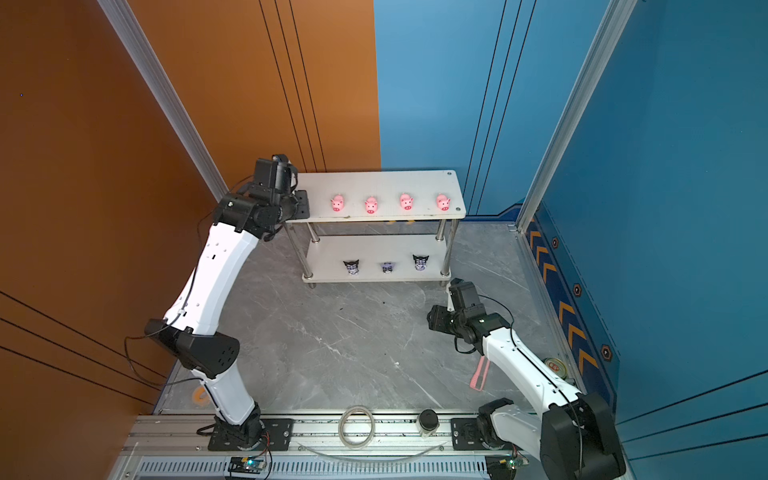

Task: Place and organize the plastic toys onto the shelf
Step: 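Lower the pig onto the top shelf end and open the left gripper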

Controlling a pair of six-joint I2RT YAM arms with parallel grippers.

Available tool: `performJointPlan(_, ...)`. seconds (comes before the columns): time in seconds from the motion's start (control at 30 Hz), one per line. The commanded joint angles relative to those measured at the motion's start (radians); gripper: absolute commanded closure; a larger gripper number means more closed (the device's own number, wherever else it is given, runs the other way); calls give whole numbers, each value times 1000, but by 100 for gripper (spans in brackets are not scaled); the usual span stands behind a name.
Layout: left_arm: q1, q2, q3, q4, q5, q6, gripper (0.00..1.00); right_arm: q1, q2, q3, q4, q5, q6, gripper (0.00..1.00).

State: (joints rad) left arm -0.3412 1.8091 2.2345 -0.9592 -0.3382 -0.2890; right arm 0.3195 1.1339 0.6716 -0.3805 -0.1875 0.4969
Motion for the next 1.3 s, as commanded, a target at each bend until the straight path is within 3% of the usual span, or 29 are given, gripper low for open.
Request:
performJointPlan(0.0, 5, 1, 12, -7, 9, -4, 50, -9, -20, -16, 9, -6, -12, 37)
performJointPlan(0.27, 1, -1, -1, -9, 12, -7, 66, -10, -24, -17, 8, -7, -12, 37)
performJointPlan(0.4, -14, -13, 1, -9, -4, -3, 69, -13, -25, -18, 12, -8, -12, 37)
performJointPlan(1.0, -45, -53, -31, -10, -59, -4, 69, -12, -34, -22, 15, -23, -8, 37)
performJointPlan(1.27, -44, -39, -30, -9, -58, -6, 55, -13, -39, -24, 14, -23, -9, 37)
